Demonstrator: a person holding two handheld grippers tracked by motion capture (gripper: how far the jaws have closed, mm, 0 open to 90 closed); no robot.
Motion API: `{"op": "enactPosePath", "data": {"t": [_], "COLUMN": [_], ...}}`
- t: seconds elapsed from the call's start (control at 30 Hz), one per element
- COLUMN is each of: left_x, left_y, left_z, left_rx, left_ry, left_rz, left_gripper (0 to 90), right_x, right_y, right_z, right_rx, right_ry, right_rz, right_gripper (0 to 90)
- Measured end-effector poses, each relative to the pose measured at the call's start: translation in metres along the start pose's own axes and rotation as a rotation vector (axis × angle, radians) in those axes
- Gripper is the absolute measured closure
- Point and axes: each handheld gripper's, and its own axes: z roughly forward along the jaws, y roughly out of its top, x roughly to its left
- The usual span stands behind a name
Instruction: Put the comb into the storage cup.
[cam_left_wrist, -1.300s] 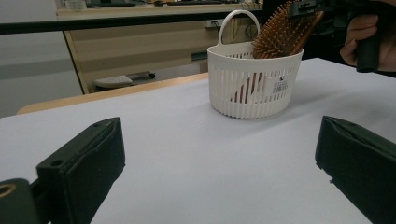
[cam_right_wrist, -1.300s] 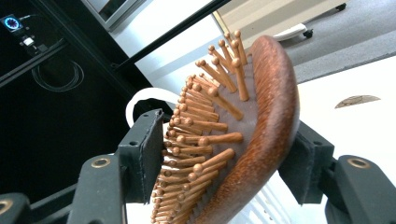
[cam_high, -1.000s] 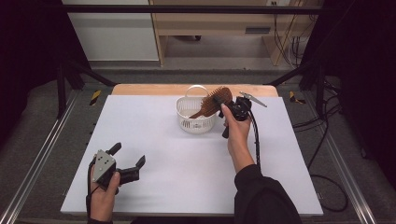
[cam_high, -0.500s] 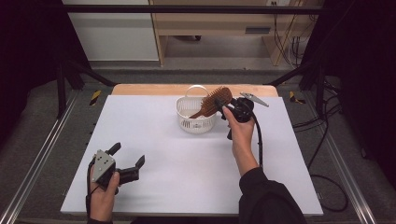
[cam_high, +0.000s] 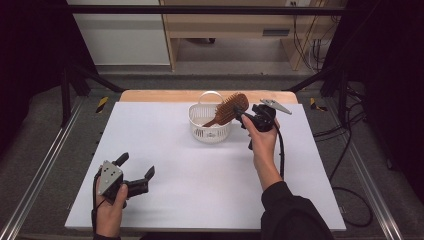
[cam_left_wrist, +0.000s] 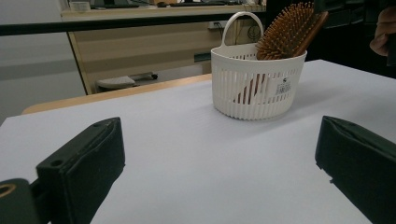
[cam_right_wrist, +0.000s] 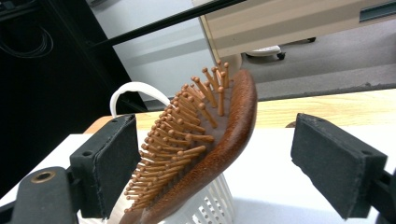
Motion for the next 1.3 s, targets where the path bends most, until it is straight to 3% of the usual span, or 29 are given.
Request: {"op": "enactPosePath", "data": {"t": [0.4,0.77,1.17,1.3], "left_x": [0.001,0.001,0.006,0.009], "left_y": [0.000,0.000,0.001,0.001], "left_z": [-0.001,0.000,-0.005,-0.007], "left_rx": [-0.002,-0.001,-0.023,-0.029], "left_ry": [0.002,0.005,0.023,0.031], "left_rz": [0.001,-0.001,-0.009,-0.016], "left_gripper": [1.4,1.3,1.2,1.2], "right_x": [-0.004,-0.008,-0.022,-0.027], "right_y": [0.003,0.007,0.013,0.014], "right_z": [-0.008,-0.021,-0.055,-0.069], "right_rx": [-0.008,-0.020,-0.058,-0.086], "right_ry": [-0.015,-0.018,0.007,-0.001], "right_rz": [-0.017,-0.066,-0.089,-0.121], "right_gripper": [12.3,11.1,9.8,8.0]}}
